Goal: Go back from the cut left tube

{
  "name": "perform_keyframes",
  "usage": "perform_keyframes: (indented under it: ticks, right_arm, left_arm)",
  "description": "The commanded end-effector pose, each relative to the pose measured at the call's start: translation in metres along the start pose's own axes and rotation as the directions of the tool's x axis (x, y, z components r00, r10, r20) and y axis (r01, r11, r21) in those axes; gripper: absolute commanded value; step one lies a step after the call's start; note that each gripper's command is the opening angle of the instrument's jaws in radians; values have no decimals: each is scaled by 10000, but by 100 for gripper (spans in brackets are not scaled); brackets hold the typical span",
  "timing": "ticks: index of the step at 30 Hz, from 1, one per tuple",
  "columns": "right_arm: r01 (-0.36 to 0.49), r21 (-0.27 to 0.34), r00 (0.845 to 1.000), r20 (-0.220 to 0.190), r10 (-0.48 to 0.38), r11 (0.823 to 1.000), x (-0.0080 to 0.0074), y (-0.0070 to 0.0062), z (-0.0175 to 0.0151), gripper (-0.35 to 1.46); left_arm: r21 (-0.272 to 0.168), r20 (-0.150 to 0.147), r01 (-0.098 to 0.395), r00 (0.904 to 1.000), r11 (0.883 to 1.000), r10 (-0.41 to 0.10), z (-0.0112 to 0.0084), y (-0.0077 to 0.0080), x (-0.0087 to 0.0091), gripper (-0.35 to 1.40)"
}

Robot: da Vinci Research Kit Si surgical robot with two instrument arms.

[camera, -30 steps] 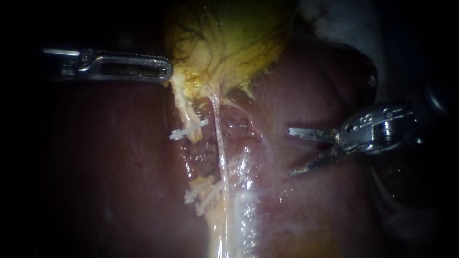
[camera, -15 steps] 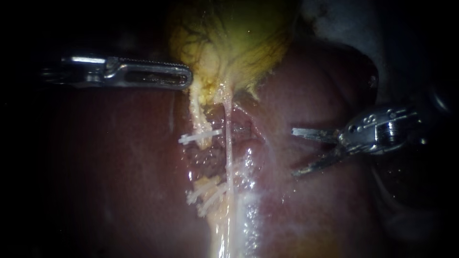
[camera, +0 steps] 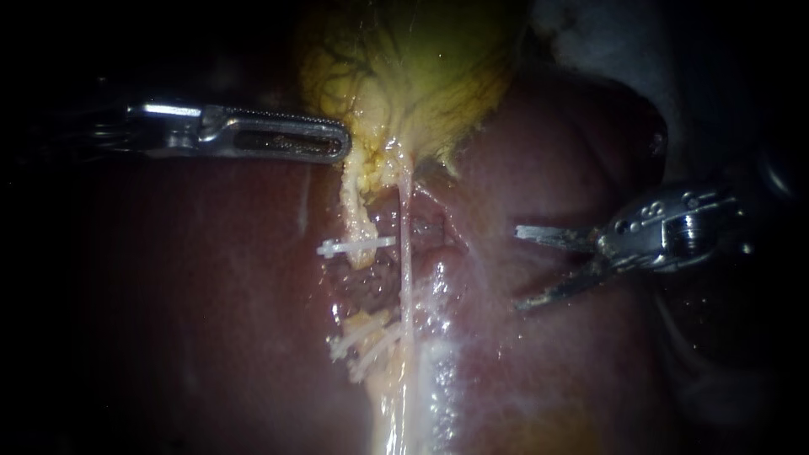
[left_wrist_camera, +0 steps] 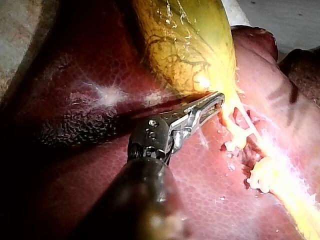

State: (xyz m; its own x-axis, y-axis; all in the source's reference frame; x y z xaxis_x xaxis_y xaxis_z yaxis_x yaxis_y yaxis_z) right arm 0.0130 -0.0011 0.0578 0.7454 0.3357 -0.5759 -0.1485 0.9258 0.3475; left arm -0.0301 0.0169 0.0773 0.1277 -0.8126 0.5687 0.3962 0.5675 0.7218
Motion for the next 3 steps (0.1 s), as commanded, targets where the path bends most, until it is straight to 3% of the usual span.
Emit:
perform_keyframes:
  ticks: [1, 3]
  right_arm:
    - [34, 0, 10000, 1, -34, 10000, 0, 0, 0, 145]
    - [34, 29, 10000, -5, -34, 10000, 0, 0, 0, 145]
  left_arm:
    - [-6, 2, 4, 10000, 10000, -4, 0, 0, 0, -35]
    - [-5, 1, 3, 10000, 10000, -3, 0, 0, 0, -35]
